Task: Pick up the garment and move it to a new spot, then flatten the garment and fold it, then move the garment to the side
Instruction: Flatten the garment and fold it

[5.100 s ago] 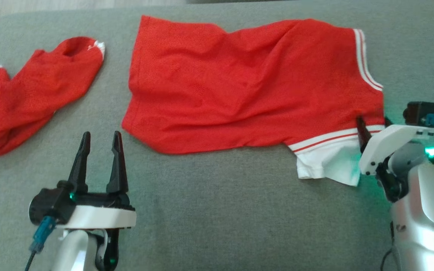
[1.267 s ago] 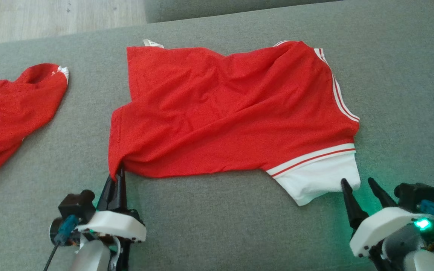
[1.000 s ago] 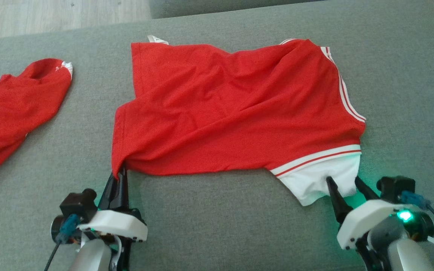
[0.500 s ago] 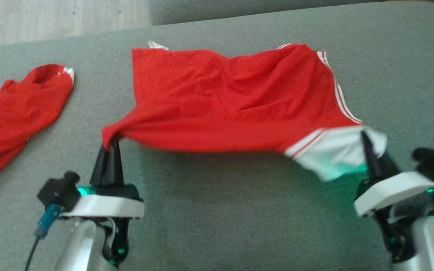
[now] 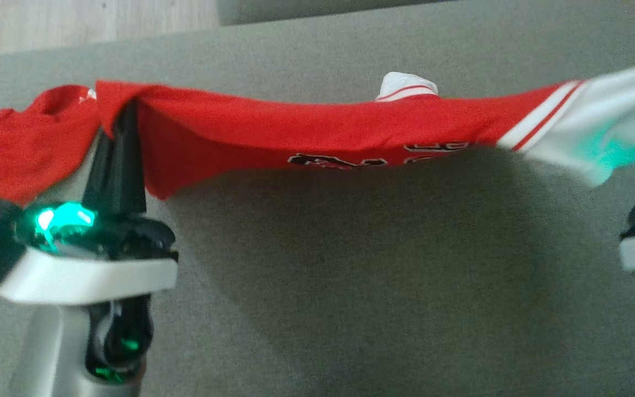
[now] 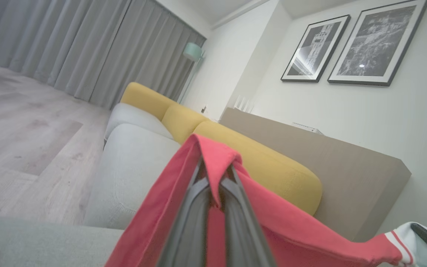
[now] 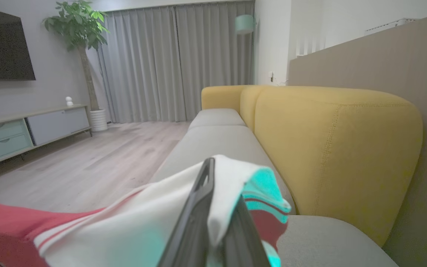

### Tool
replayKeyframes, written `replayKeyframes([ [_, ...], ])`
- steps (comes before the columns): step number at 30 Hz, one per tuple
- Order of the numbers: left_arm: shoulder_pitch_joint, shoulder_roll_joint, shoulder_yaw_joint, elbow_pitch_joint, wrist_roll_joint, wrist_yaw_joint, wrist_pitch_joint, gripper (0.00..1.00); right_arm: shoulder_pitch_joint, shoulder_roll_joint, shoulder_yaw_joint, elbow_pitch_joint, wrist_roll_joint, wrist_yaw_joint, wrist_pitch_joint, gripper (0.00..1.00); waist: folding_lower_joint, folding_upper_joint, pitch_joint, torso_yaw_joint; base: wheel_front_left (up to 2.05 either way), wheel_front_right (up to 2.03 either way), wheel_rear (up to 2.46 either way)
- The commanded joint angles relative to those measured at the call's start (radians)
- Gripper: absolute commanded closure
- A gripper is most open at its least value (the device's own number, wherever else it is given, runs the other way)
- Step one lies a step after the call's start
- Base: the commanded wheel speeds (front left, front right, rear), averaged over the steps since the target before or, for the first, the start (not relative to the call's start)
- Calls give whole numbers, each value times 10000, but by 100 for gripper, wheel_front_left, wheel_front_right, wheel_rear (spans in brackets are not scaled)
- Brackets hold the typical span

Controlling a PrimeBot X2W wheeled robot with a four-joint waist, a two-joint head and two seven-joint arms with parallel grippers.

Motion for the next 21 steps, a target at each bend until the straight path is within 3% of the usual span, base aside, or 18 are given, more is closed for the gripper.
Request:
replayKeyframes([
  [1, -781, 259, 445, -570, -235, 107, 385, 100, -883, -340, 199, -533, 54, -7, 267, 100, 0, 0, 325, 10, 0, 0, 0],
  [5, -1909, 465, 525, -161, -695, 241, 1268, 100, -2598, -763, 620, 109, 624, -7, 491, 100, 0, 0, 1199, -40, 0, 0, 0],
  [10, -4038, 623, 699, 1805, -704, 244, 1440, 100, -5744, -1263, 1503, 2750, 1236, -7, -189, 100, 0, 0, 2454, -140, 0, 0, 0],
  [15, -6552, 806, 745, 3969, 141, 343, 796, 100, -9055, -1320, 2007, 5632, 1818, -7, -1686, 100, 0, 0, 3292, -162, 0, 0, 0],
  [21, -9338, 761, 766, 5654, 770, 241, -606, 100, -12307, -1543, 2599, 7787, 1291, -7, -4163, 100, 0, 0, 3537, -123, 0, 0, 0],
])
